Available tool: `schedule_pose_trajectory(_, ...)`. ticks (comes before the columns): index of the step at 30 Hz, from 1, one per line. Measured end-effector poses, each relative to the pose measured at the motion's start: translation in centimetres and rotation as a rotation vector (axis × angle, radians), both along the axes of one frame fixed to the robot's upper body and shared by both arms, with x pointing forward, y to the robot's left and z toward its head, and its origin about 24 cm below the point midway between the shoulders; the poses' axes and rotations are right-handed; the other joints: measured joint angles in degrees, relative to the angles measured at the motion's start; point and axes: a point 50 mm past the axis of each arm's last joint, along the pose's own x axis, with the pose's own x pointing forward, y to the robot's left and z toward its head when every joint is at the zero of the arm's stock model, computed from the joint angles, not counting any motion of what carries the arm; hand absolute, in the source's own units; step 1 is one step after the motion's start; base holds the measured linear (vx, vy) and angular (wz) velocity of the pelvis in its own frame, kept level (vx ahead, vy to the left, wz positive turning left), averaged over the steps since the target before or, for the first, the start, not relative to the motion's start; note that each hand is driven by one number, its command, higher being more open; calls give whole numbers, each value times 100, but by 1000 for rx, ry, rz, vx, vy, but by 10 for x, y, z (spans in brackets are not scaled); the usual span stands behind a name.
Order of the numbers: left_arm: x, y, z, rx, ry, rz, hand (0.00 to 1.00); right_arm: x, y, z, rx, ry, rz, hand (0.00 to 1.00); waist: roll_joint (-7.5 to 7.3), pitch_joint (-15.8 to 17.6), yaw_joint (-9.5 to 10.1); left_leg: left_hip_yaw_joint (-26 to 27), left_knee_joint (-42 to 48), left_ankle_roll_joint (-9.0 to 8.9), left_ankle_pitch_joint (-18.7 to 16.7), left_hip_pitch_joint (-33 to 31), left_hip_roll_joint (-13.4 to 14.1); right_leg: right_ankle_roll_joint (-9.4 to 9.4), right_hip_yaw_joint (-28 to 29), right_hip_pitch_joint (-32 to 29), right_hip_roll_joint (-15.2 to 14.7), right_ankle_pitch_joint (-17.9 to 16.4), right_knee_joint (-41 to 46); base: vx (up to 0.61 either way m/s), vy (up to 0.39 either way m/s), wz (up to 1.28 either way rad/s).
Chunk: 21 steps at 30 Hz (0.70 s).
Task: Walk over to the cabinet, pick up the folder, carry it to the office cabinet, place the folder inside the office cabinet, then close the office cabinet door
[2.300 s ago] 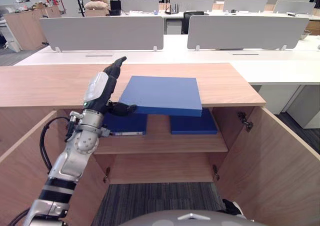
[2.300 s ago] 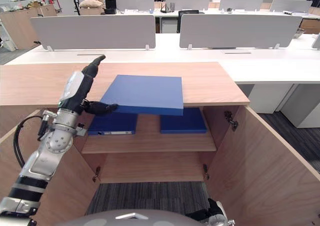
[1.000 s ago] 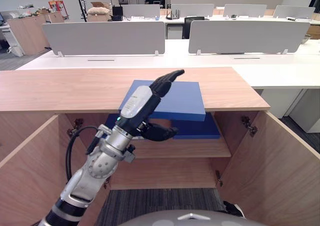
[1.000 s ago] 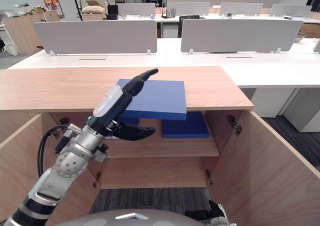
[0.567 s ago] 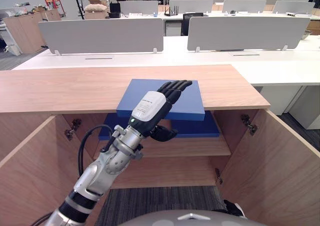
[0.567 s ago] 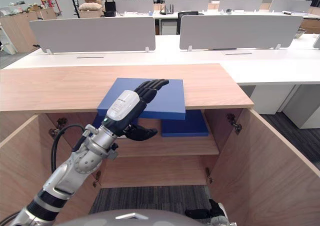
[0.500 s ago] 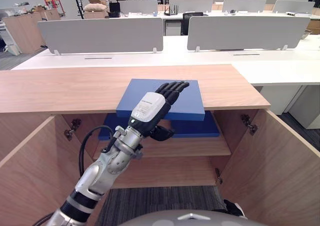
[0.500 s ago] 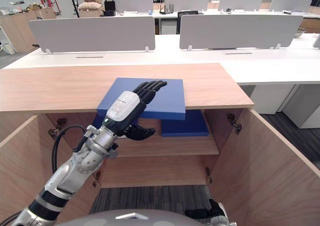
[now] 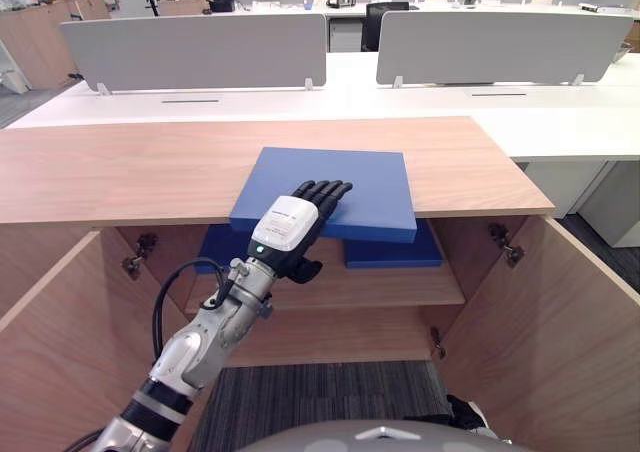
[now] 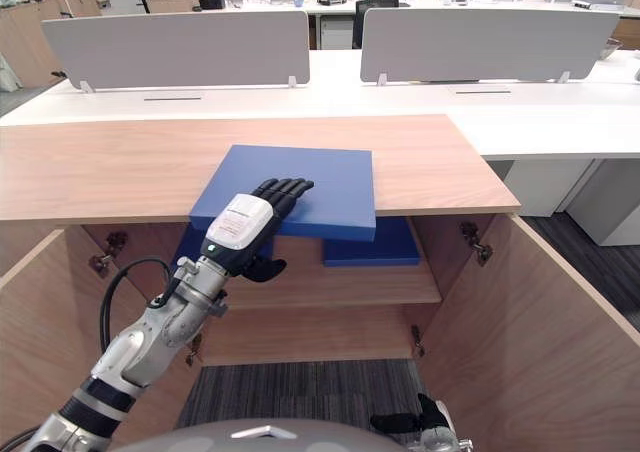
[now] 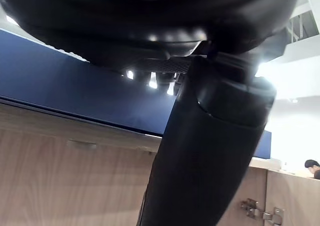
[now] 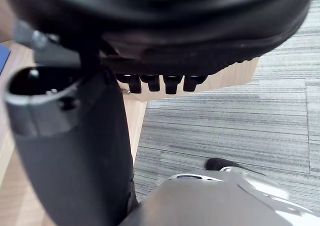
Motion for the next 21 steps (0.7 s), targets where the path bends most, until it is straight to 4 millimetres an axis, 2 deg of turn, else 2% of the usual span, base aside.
schedule_pose_trajectory(6,6,2,12,-79,-98,70,0,0,-1,0,-1,0,-1,100,28,27,-2,-14,6,16,11,-67,-9,-3,-21,66,10,117,-255,-1,-1,1)
schedule_pose_trajectory(10,6,0,27,-168,-175,96,0,0,-3,0,-3,0,-18,100,55,102,-2,-25,8,21,14,-73,-9,1,-36,182,28,256,-508,-10,-3,1)
schedule_pose_trajectory(16,-1,-4,30,-245,-162,97,0,2,-3,1,-5,-4,-19,100,76,190,-3,-15,-7,36,4,-162,5,-1,-31,205,67,452,-785,-34,-5,-1)
schedule_pose_trajectory(19,-7,-8,35,-316,-152,83,0,2,-3,1,-6,-4,-20,100,78,194,1,5,17,38,3,-220,5,7,-2,199,71,531,-892,-9,-1,-3)
schedule_pose_trajectory(21,-13,-16,40,-426,-129,45,0,1,-3,1,-8,-3,-21,100,76,195,14,19,26,39,2,-215,4,10,20,193,71,528,-881,-12,-2,-4)
